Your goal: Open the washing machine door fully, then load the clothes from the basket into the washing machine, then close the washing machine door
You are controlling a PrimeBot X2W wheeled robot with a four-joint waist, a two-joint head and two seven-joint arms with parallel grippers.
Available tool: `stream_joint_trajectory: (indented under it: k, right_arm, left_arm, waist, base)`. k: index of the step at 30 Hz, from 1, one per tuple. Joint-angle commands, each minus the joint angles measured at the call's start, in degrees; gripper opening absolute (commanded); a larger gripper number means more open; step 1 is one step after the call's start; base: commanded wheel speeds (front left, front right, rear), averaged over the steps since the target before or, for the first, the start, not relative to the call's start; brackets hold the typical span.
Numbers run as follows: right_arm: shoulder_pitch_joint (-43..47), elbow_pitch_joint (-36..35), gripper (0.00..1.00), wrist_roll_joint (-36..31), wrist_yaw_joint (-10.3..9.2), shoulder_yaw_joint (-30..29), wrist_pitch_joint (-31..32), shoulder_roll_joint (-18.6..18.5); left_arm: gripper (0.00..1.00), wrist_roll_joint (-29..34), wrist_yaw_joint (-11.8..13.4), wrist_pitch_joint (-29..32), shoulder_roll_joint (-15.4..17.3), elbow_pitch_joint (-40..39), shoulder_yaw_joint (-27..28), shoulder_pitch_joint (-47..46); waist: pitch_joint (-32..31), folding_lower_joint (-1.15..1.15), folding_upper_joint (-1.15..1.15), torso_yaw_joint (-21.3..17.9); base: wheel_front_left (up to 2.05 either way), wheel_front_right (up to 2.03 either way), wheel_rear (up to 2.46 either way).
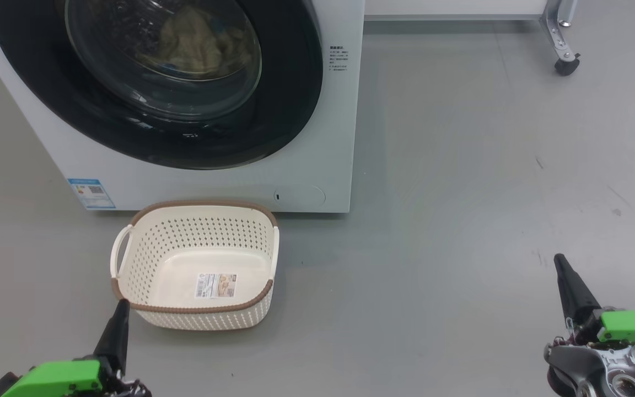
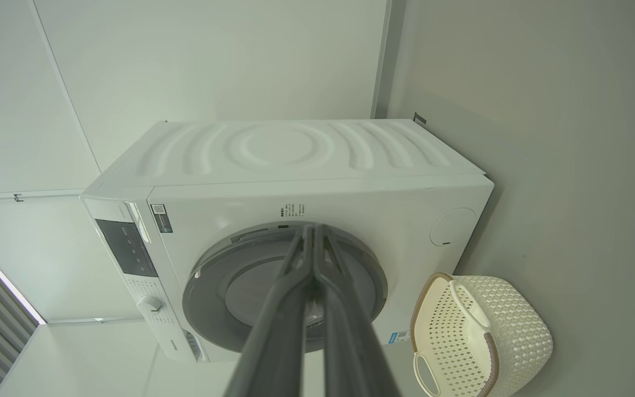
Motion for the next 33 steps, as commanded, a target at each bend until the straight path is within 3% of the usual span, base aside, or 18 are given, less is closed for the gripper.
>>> stream_joint_trajectory:
  k: [1,33]
  right_arm:
    - [-3.22,-2.46,0.00,1.48,-0.15,1.33,0.63,-1.37]
    - [-3.33,-2.60,0.00,2.74,-0.15,1.39,0.94,-1.39]
  left_arm:
    - [0.00,-1.15,-0.03,0.57,0.46,-2.33,2.43,-2.96]
    - [0.00,-2.18,-0.03,0.87,0.43,-2.51,2.69,-3.05]
  waist:
    - [0.03,0.00,0.00,-0.03]
    - [0.10,0.00,0.00,-0.08]
  base:
    - [0.00,0.00,0.00]
    - [0.00,0.00,0.00]
